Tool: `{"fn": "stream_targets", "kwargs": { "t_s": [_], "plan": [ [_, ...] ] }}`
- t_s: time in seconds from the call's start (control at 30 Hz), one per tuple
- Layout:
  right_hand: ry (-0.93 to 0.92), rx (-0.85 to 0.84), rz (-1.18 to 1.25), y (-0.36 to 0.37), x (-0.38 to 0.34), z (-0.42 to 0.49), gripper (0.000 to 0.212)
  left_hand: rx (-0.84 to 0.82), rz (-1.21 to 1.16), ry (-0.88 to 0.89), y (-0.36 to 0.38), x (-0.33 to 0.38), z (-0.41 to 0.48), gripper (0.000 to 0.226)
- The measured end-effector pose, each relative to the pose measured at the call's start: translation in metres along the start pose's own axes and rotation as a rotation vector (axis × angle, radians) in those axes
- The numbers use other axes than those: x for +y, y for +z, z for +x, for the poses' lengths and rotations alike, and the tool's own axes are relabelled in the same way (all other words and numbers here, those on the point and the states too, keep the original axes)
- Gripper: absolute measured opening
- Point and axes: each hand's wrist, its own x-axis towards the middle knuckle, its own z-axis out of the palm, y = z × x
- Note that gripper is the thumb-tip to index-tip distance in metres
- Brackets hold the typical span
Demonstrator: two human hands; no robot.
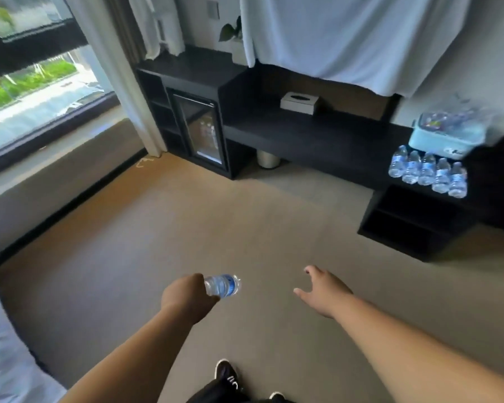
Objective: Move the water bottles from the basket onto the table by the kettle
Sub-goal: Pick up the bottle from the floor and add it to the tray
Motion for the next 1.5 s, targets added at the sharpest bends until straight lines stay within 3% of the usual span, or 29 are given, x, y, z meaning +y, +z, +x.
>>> {"fn": "stream_targets", "kwargs": {
  "t_s": [0.37,0.8,1.1,1.27,1.5],
  "plan": [
    [0.266,0.081,0.141,-0.053,0.106,0.020,0.079,-0.007,-0.051,0.289,-0.016,0.157,0.113,0.038],
    [0.494,0.203,0.244,-0.141,0.163,0.081,0.073,-0.096,-0.042,0.576,-0.064,0.324,0.233,0.026],
    [0.546,0.248,0.317,-0.175,0.224,0.101,0.074,-0.117,-0.080,0.663,-0.064,0.431,0.265,0.052],
    [0.542,0.255,0.330,-0.201,0.284,0.122,0.073,-0.164,-0.110,0.680,-0.058,0.500,0.280,0.037],
    [0.503,0.276,0.335,-0.267,0.384,0.153,0.075,-0.109,-0.199,0.697,-0.057,0.612,0.292,0.025]
  ]
}}
